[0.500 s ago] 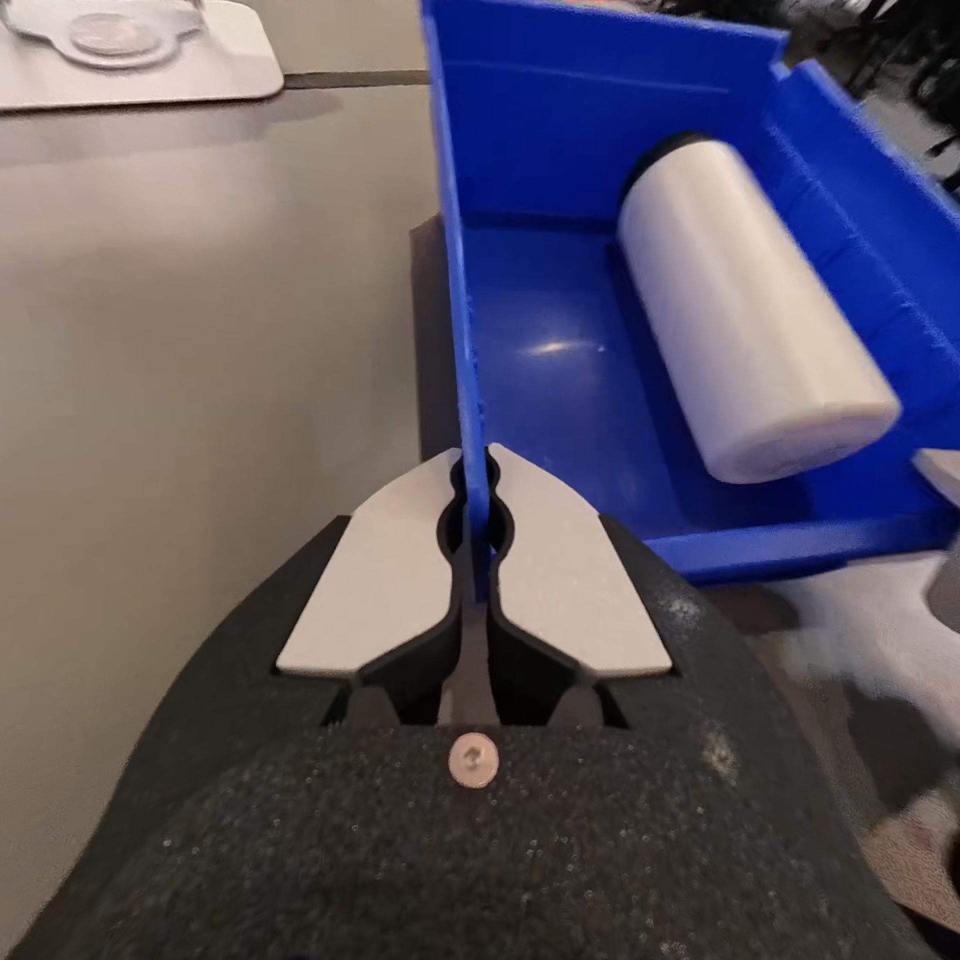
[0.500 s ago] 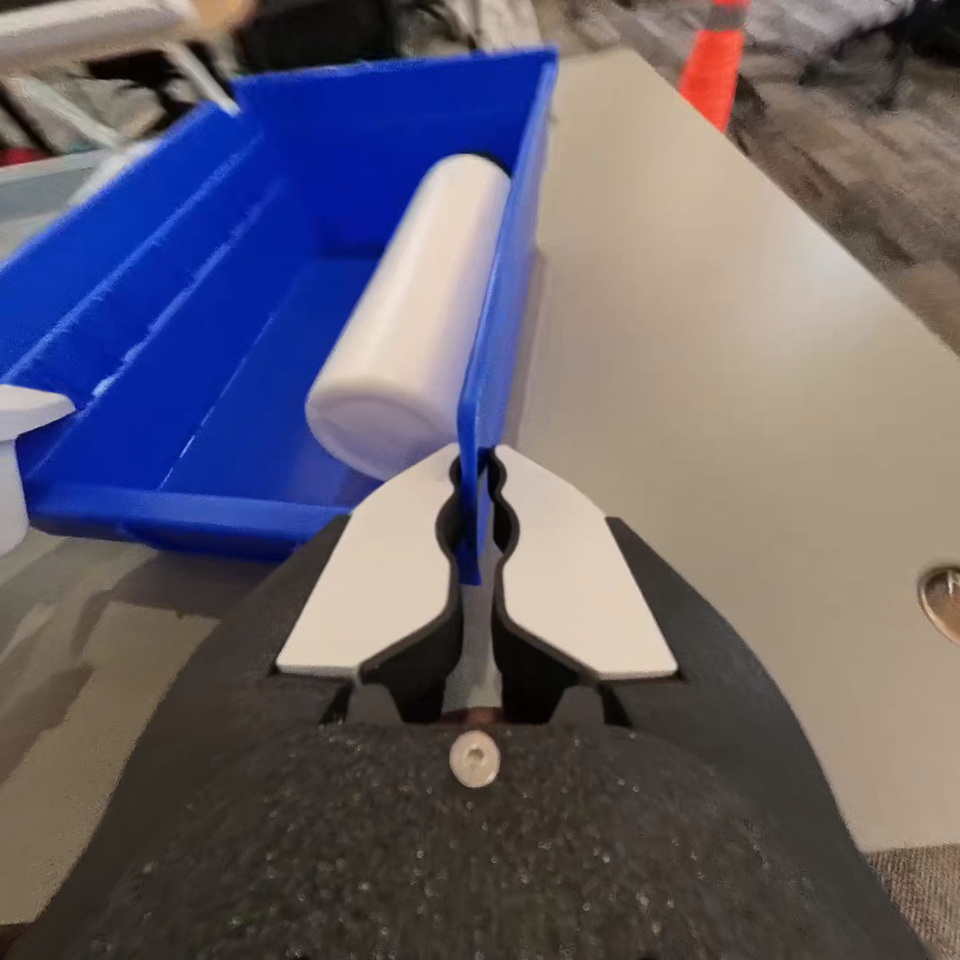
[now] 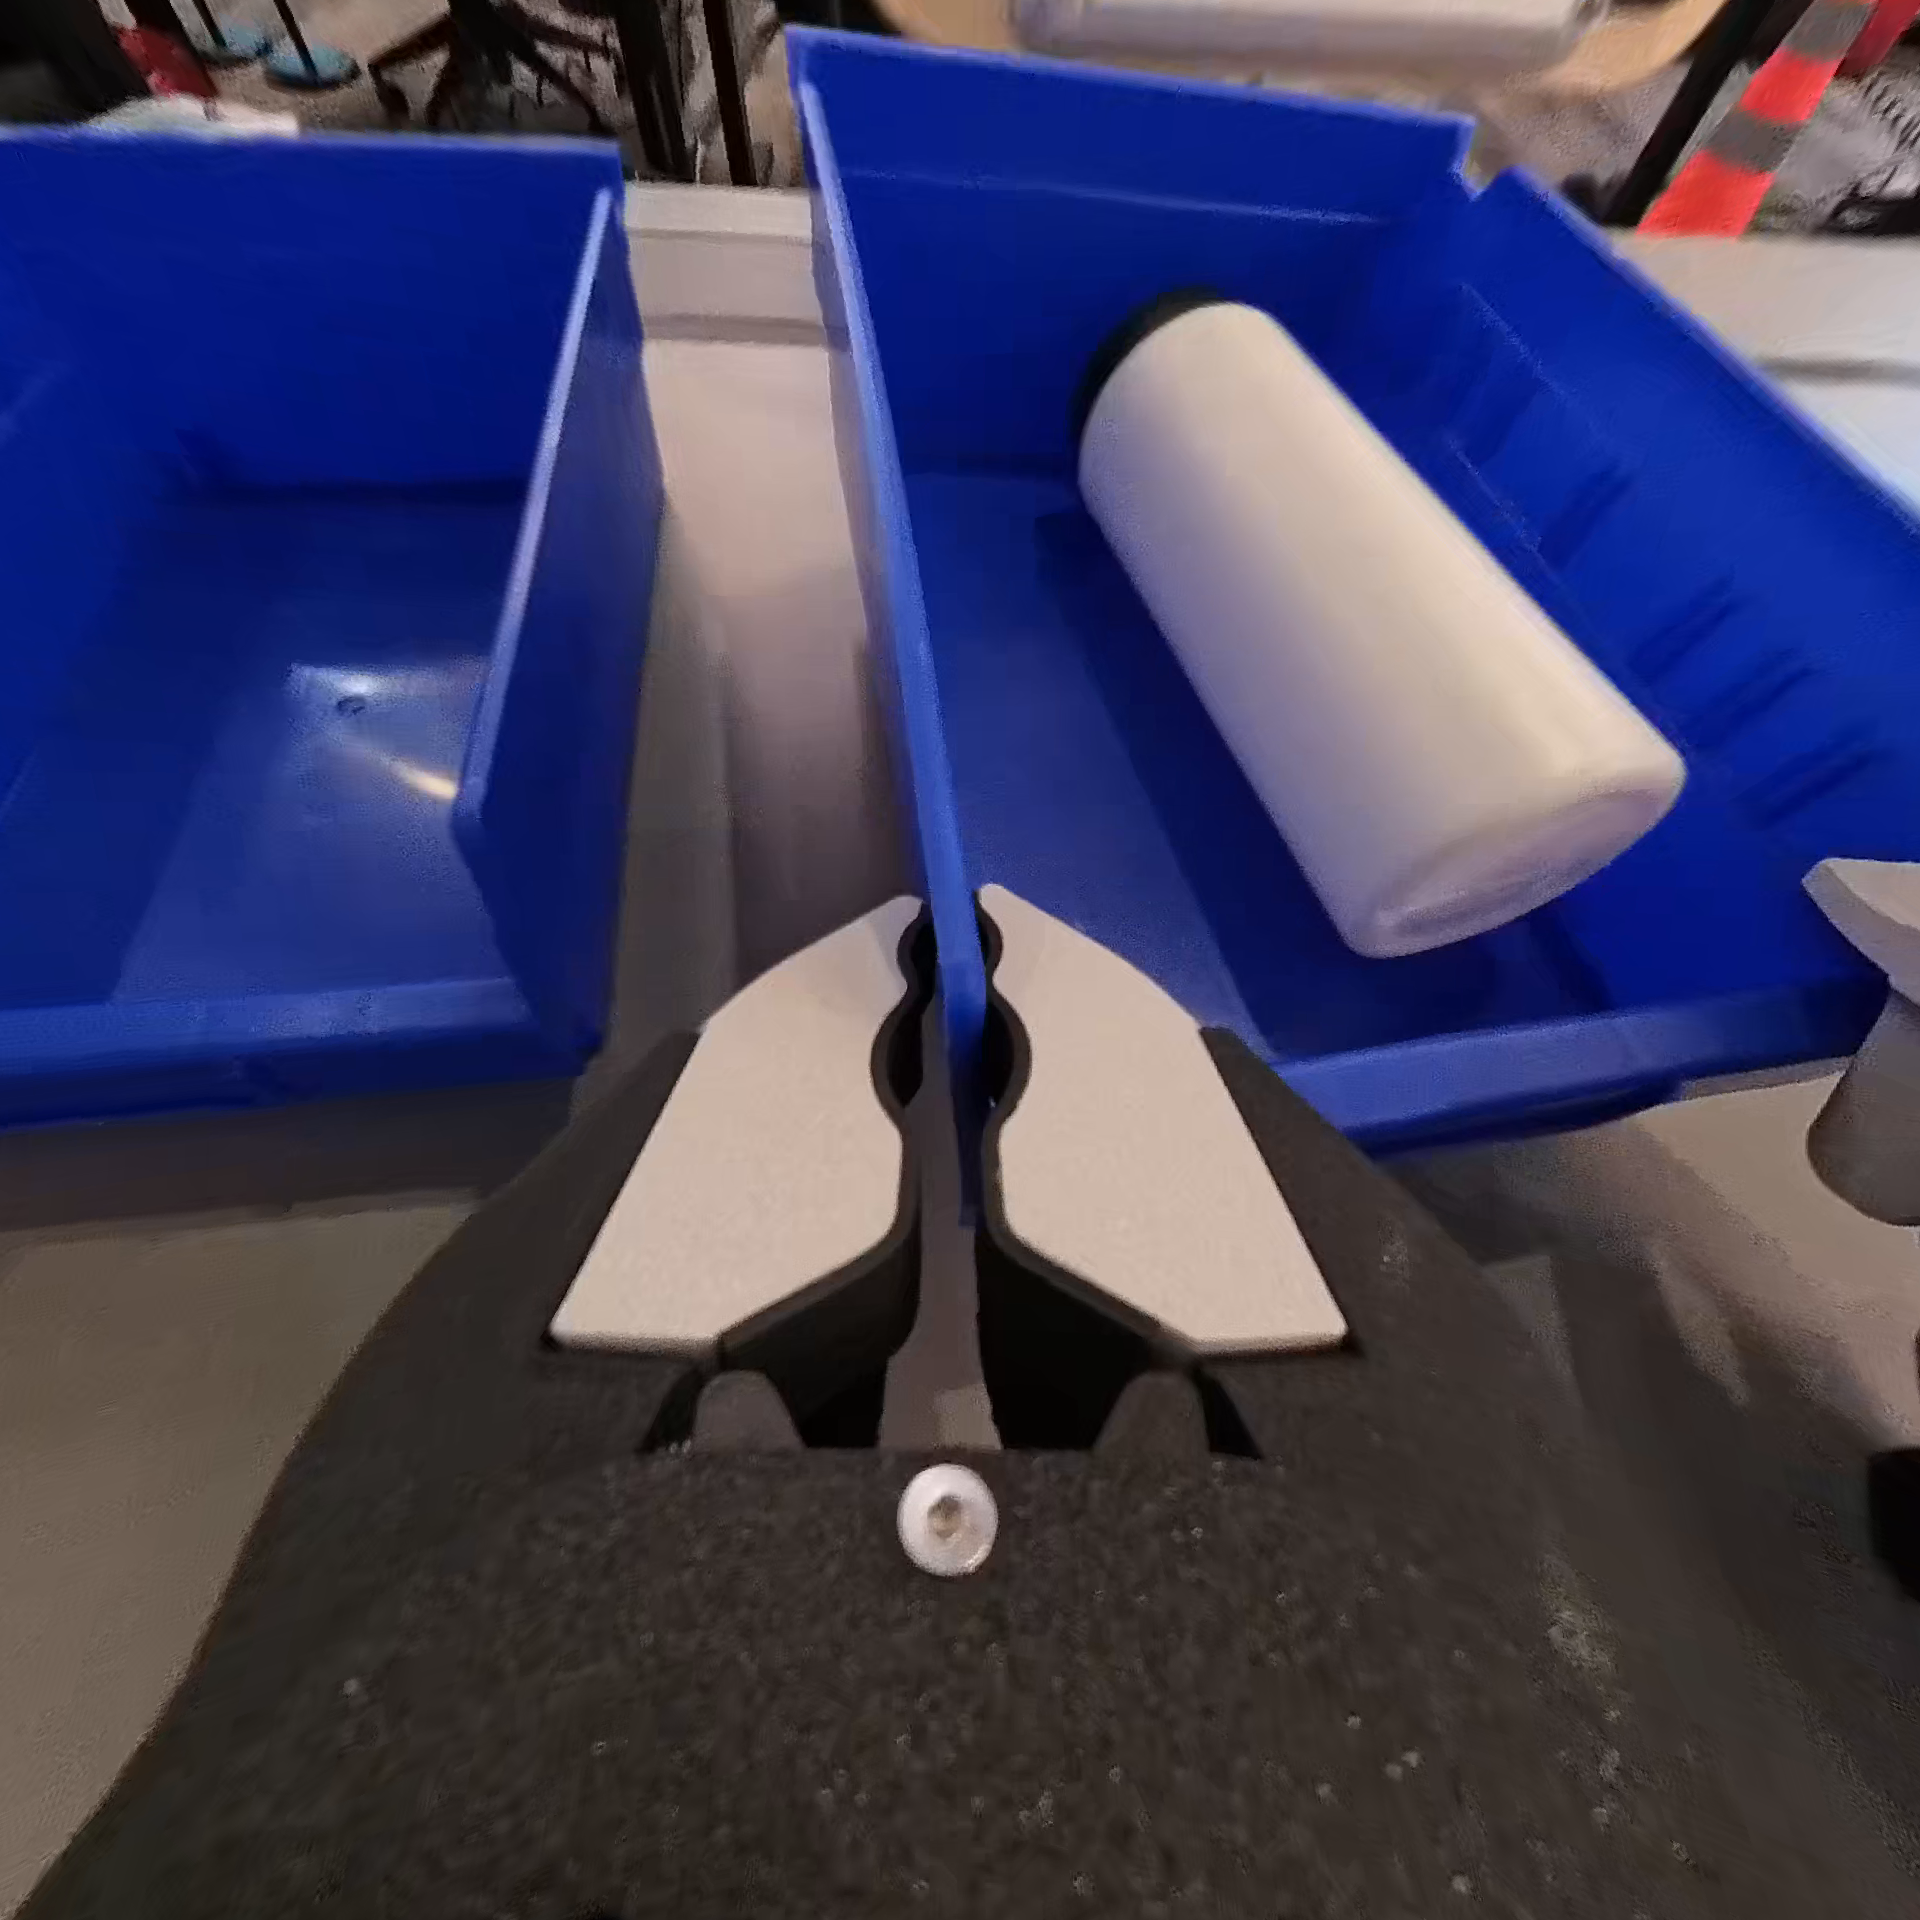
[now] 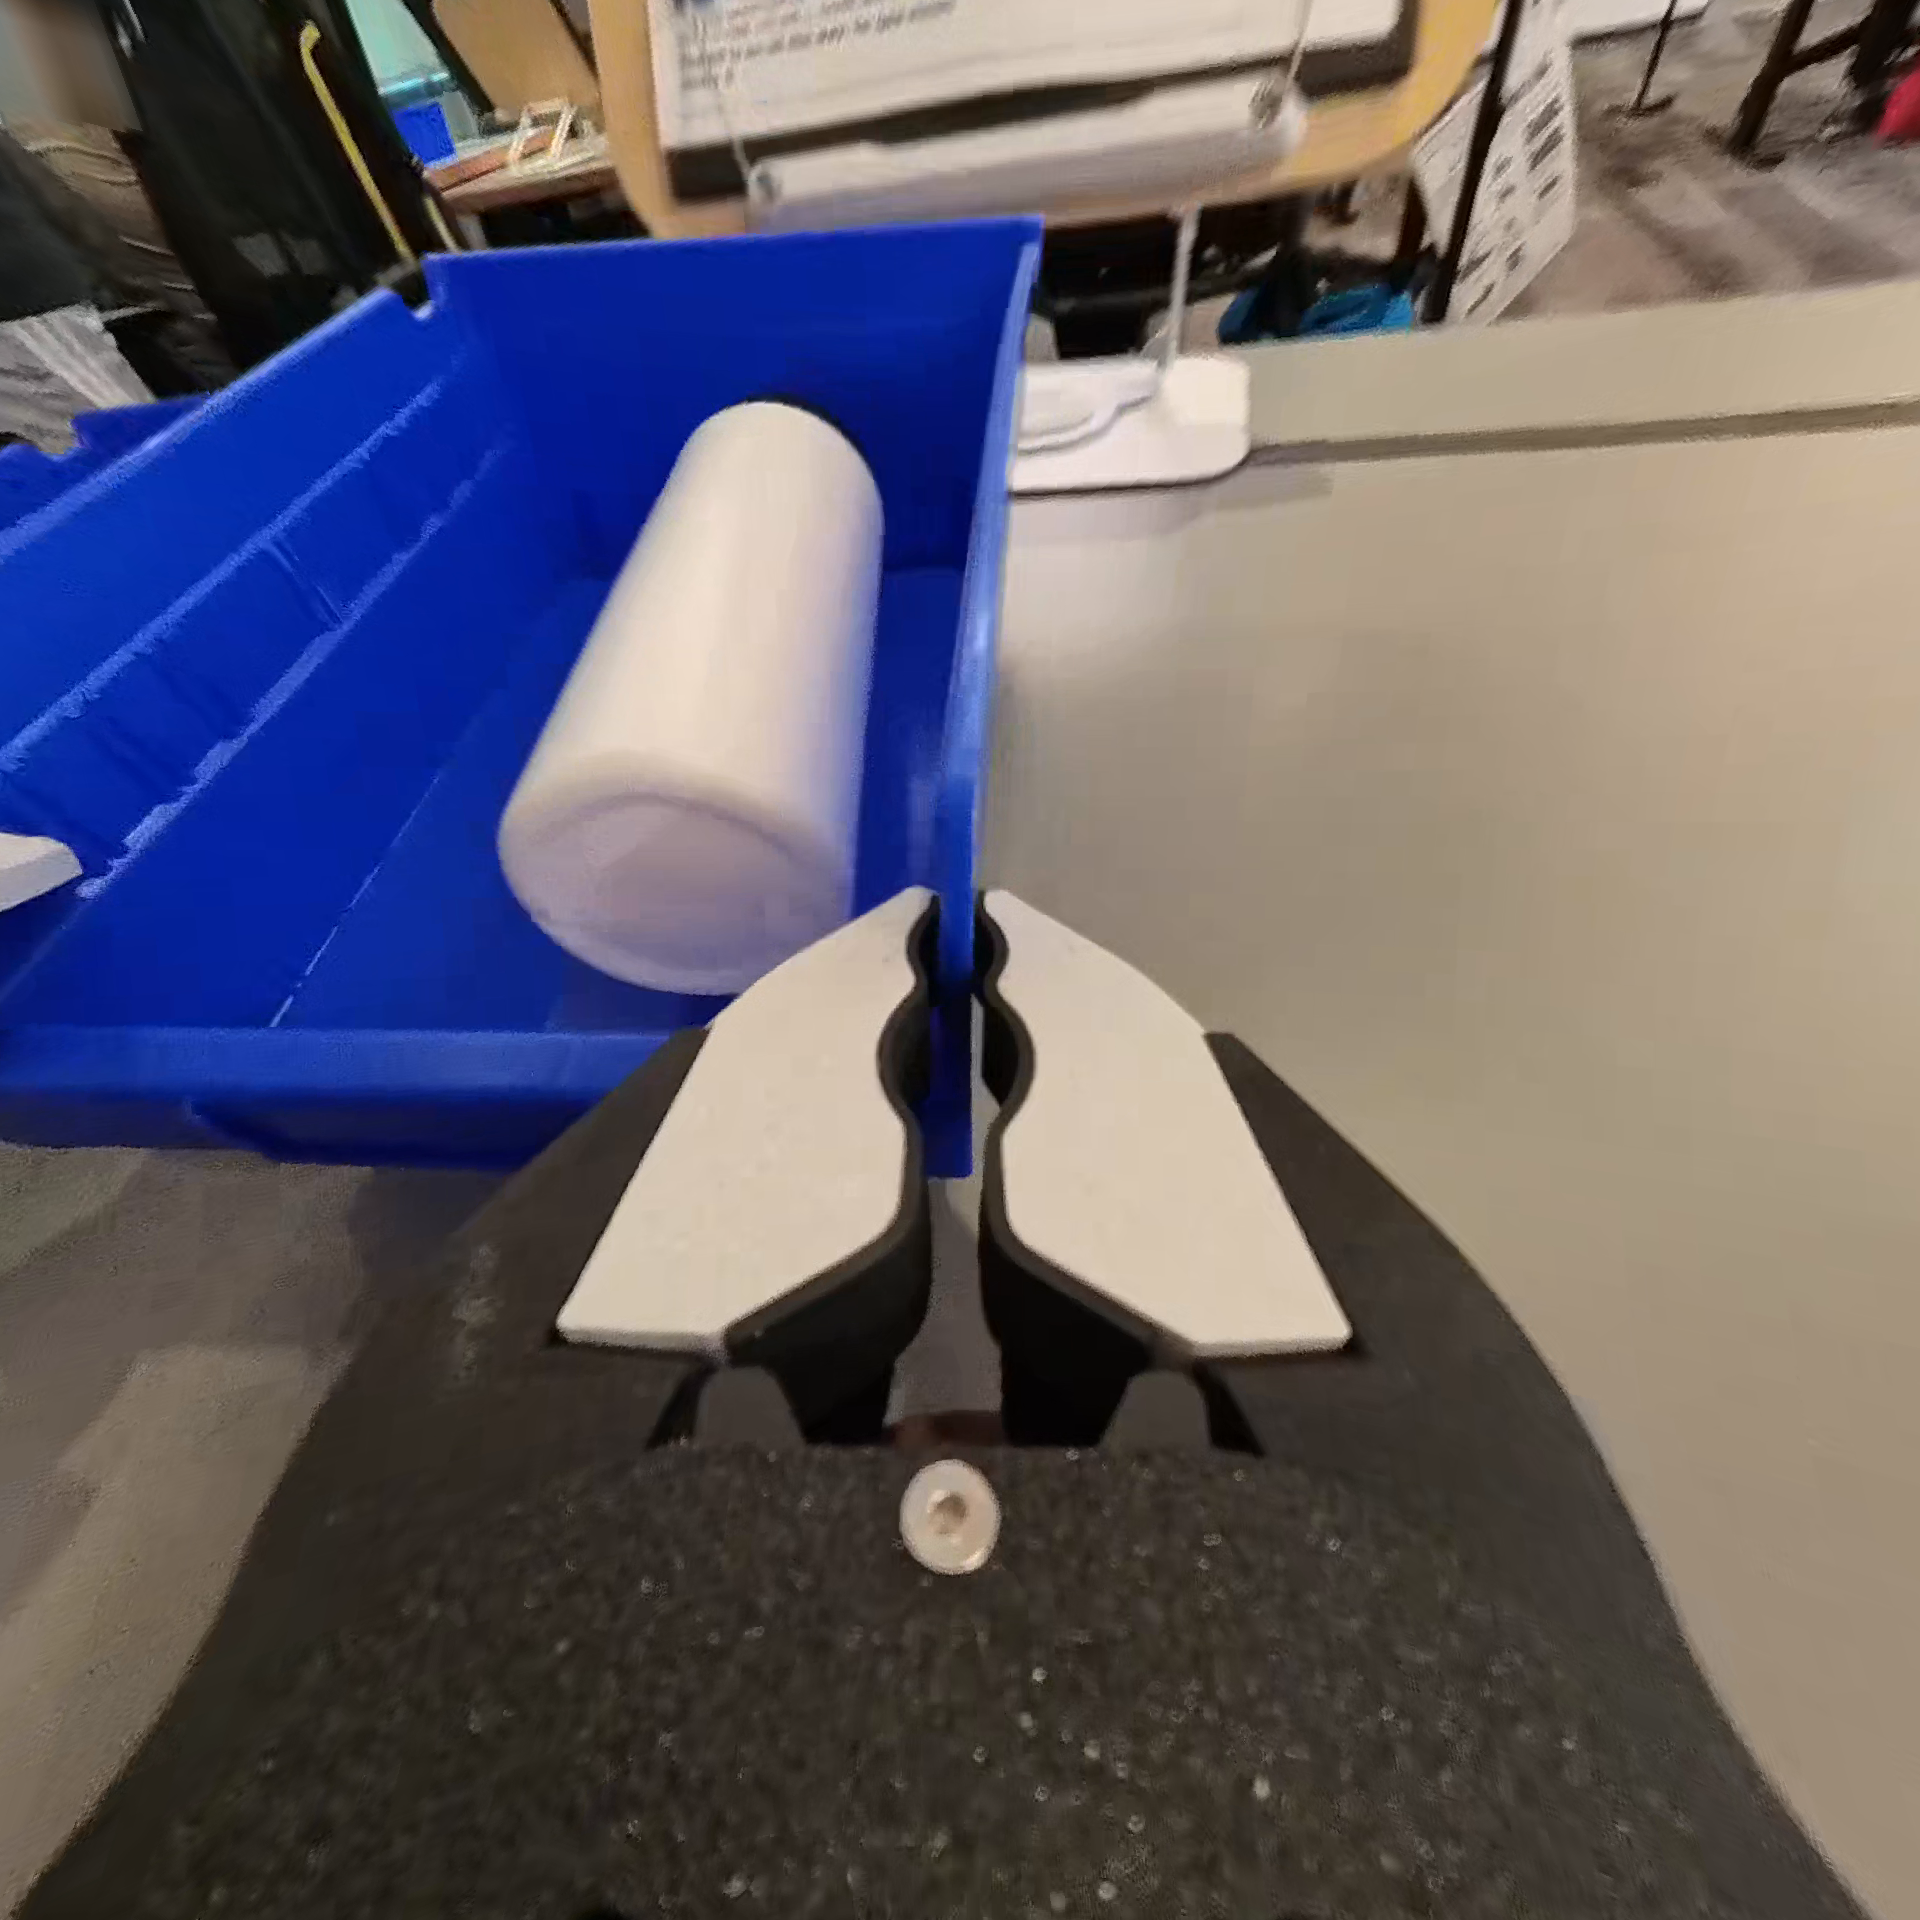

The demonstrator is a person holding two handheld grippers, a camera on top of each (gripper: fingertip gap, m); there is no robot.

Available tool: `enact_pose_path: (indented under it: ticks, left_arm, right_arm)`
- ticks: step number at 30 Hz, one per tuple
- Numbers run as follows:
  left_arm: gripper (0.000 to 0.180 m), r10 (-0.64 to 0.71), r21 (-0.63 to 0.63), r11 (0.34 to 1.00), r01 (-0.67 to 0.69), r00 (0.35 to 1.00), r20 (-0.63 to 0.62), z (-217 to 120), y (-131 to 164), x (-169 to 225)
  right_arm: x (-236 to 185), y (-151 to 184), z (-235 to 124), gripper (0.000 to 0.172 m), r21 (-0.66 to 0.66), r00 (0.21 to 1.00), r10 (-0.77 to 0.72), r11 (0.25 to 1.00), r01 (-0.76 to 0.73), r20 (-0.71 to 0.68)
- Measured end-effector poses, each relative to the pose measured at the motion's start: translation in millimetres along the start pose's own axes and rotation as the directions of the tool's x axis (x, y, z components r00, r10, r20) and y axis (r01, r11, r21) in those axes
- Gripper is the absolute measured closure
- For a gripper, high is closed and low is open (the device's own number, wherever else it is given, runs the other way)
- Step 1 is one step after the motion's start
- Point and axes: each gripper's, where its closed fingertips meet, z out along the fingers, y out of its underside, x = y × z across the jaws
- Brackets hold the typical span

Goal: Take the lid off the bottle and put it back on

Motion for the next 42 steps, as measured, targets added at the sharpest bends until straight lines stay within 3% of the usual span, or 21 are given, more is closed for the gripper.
enact_pose_path:
  ticks: [3,4,6,7,10,13,15,17,18,20,23,24,26,28,31,39,40,42]
  left_arm:
    - [0.173,0.005,-0.058,0.998,-0.009,0.998,-0.068,7,20,-7]
    - [0.161,-0.003,-0.066,0.998,-0.007,0.99,-0.143,3,25,-2]
    - [0.1,-0.043,-0.061,0.998,0.029,0.971,-0.236,-22,27,-1]
    - [0.094,-0.041,-0.039,0.999,0.031,0.957,-0.287,-41,25,-3]
    - [0.099,-0.09,-0.028,0.996,0.087,0.914,-0.395,-90,25,-31]
    - [0.098,-0.186,-0.043,0.981,0.187,0.87,-0.457,-106,17,-88]
    - [0.104,-0.127,0.018,0.991,0.135,0.963,-0.236,-91,12,-162]
    - [0.104,-0.064,0.054,0.997,0.061,0.997,0.041,-80,5,-236]
    - [0.105,-0.074,0.038,0.997,0.07,0.992,0.101,-72,2,-261]
    - [0.099,-0.133,-0.005,0.991,0.134,0.987,0.089,-49,-2,-285]
    - [0.099,-0.141,-0.073,0.987,0.141,0.99,0.006,-6,-7,-287]
    - [0.109,-0.11,-0.085,0.99,0.108,0.994,-0.022,7,-7,-282]
    - [0.16,-0.079,-0.148,0.987,0.067,0.994,-0.074,29,4,-274]
    - [0.174,-0.175,-0.165,0.972,0.165,0.983,-0.053,27,10,-276]
    - [0.176,-0.194,-0.145,0.969,0.201,0.979,0.065,-5,27,-281]
    - [0.176,-0.262,-0.058,0.957,0.284,0.934,0.242,-133,96,-260]
    - [0.175,-0.253,-0.049,0.961,0.274,0.934,0.252,-144,101,-258]
    - [0.177,-0.245,-0.012,0.966,0.257,0.931,0.269,-164,106,-255]
  right_arm:
    - [-10,19,7,0.166,-0.101,0.999,0.002,0.995,0.002,0.034]
    - [-9,13,1,0.158,-0.067,0.999,-0.018,0.998,0.022,0.047]
    - [-6,-1,-22,0.13,0.025,0.992,-0.09,0.996,0.088,0.094]
    - [-8,-3,-36,0.13,0.041,0.979,-0.143,0.99,0.138,0.148]
    - [-23,16,-80,0.129,0.047,0.9,-0.224,0.974,0.223,0.373]
    - [-39,46,-117,0.134,0.026,0.804,-0.199,0.974,0.223,0.56]
    - [-49,47,-128,0.134,0.014,0.762,-0.171,0.978,0.209,0.624]
    - [-53,43,-129,0.135,0.026,0.751,-0.175,0.978,0.206,0.636]
    - [-55,43,-128,0.135,0.028,0.75,-0.174,0.979,0.203,0.638]
    - [-58,48,-124,0.135,0.007,0.763,-0.165,0.979,0.206,0.625]
    - [-44,63,-99,0.127,-0.139,0.913,-0.063,0.982,0.129,0.402]
    - [-55,63,-96,0.123,-0.148,0.92,-0.014,0.986,0.079,0.392]
    - [-86,61,-93,0.111,-0.124,0.908,-0.015,0.99,0.073,0.418]
    - [-120,63,-90,0.104,-0.097,0.892,-0.091,0.984,0.148,0.442]
    - [-169,66,-83,0.102,-0.098,0.876,-0.162,0.968,0.23,0.454]
    - [-282,72,-46,0.106,-0.111,0.874,-0.172,0.963,0.247,0.454]
    - [-292,75,-43,0.11,-0.107,0.867,-0.194,0.957,0.27,0.458]
    - [-298,79,-41,0.151,-0.108,0.871,-0.248,0.941,0.32,0.424]
